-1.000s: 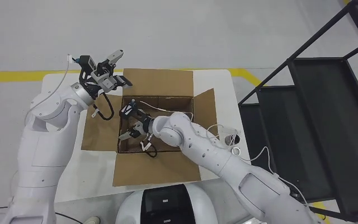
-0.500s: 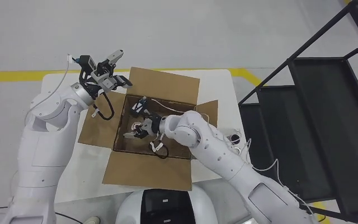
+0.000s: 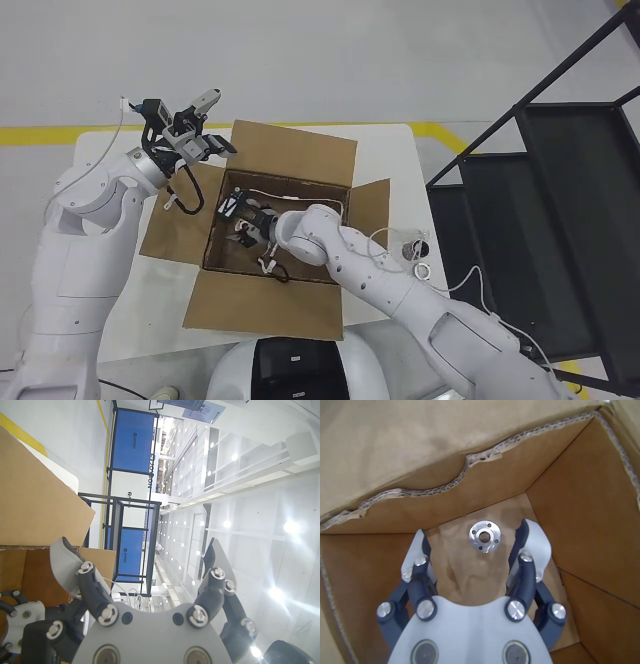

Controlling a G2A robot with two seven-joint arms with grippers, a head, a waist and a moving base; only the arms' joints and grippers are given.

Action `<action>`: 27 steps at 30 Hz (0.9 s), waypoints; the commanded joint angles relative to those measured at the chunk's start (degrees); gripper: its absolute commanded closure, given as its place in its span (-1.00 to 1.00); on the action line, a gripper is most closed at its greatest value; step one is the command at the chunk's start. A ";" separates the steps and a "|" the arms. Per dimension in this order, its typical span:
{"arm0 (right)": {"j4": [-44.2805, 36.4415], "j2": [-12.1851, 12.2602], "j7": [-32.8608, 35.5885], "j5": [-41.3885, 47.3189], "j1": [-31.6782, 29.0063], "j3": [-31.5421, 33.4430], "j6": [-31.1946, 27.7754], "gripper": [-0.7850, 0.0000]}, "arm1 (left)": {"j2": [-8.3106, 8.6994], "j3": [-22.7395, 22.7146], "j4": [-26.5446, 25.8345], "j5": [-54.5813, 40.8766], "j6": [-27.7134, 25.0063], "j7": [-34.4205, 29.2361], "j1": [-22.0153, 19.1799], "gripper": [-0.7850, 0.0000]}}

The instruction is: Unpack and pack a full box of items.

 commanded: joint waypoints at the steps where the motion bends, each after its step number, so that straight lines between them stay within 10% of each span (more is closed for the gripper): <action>1: 2.28 -0.71 -0.51 -0.61 0.92 -1.09 0.64 0.08 | 0.00 0.00 0.00 0.00 0.00 0.00 0.00 -1.00; 27: 18.18 -7.24 -3.43 -1.03 5.77 -5.76 3.36 -0.07 | 0.00 0.00 0.00 0.00 0.00 0.00 0.00 -1.00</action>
